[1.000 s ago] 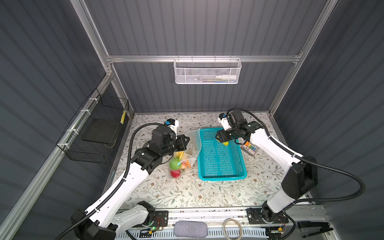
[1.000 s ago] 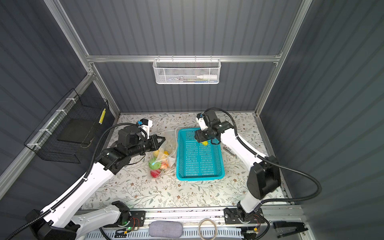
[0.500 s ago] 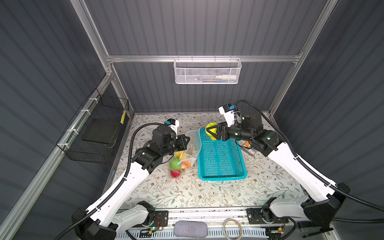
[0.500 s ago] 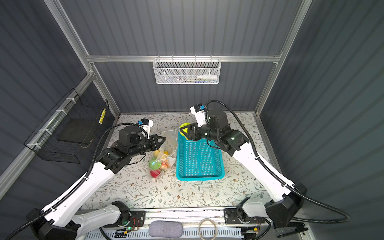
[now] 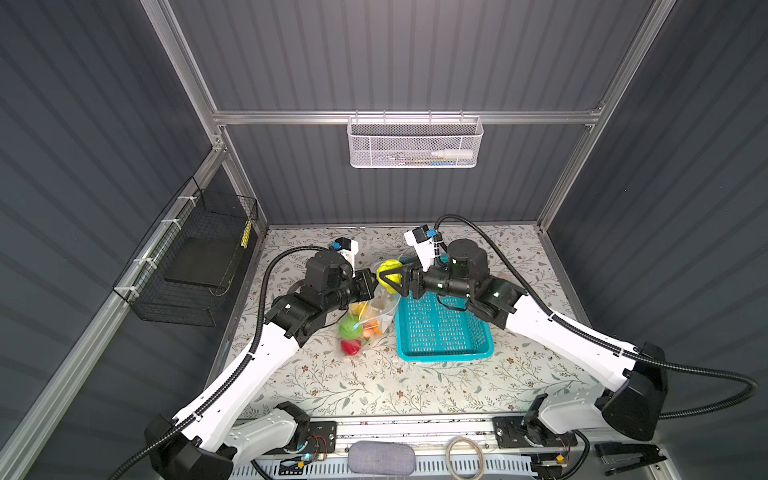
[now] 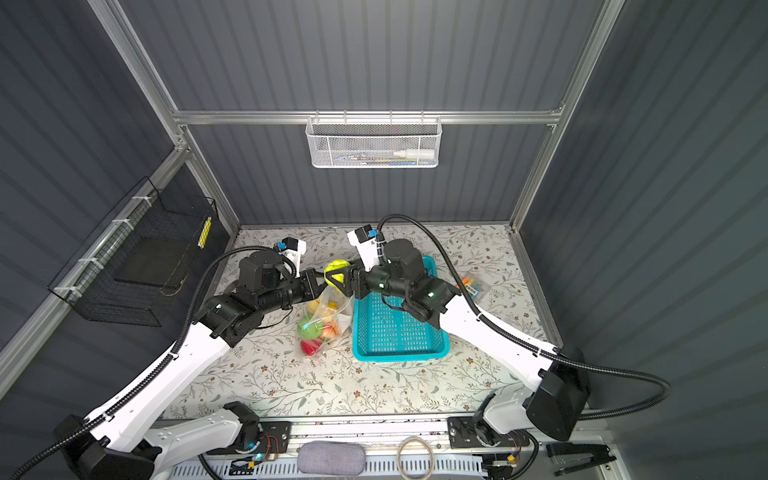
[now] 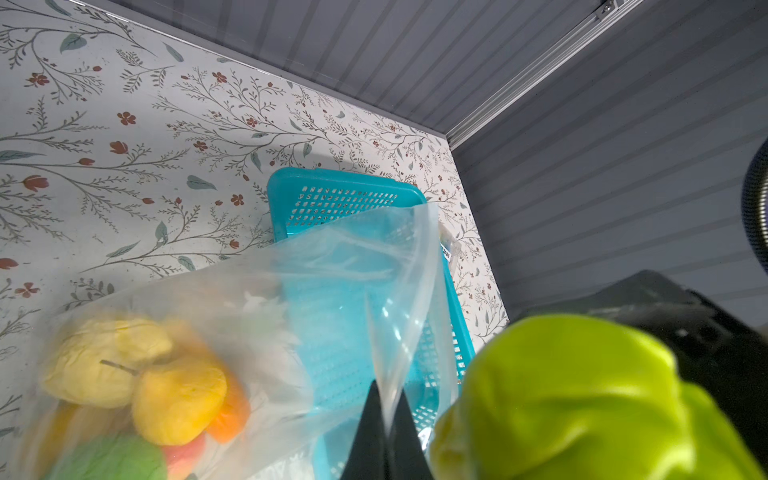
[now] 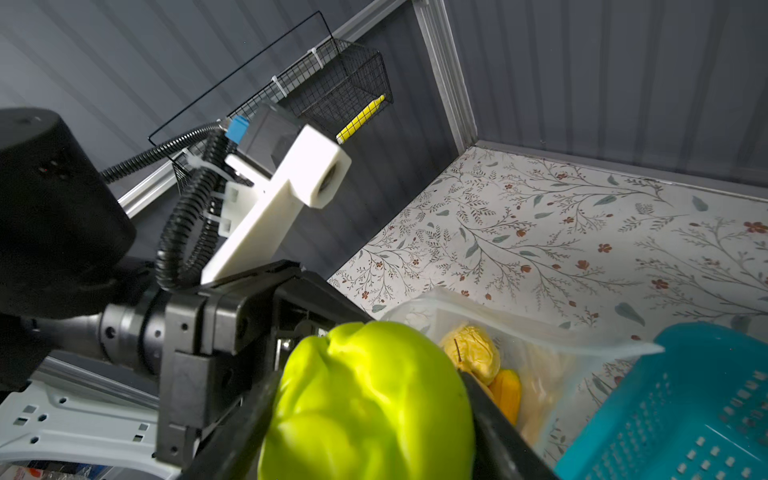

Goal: Place the food in the zip-top bag and seal the zipper

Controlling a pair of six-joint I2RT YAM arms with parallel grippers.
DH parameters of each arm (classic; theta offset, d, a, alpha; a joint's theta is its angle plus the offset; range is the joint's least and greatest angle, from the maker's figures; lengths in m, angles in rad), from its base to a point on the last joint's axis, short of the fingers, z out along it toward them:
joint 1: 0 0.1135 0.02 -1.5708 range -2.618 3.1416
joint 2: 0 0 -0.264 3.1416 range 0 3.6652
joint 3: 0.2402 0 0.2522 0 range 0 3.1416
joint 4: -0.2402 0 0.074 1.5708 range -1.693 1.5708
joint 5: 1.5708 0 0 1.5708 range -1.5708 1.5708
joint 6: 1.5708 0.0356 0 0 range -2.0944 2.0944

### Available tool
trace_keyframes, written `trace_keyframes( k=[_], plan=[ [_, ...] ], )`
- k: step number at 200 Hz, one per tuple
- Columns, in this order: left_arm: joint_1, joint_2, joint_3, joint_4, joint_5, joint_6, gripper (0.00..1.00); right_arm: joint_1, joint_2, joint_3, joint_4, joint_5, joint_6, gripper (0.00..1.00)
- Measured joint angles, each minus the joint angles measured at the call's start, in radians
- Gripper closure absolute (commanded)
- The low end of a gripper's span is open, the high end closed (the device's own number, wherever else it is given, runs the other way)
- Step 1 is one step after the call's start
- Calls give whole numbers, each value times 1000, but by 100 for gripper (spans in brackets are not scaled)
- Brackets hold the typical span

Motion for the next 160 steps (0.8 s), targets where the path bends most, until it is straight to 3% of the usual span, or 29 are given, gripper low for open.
trace_keyframes(
  k=[83,160],
  plan=[
    [0,-6,0,0,-2,-24,100,6,8,-109,28,165,-32,43],
    [0,-6,0,0,3,-28,100,17,81,-56,-72,204,-55,21]
  ],
)
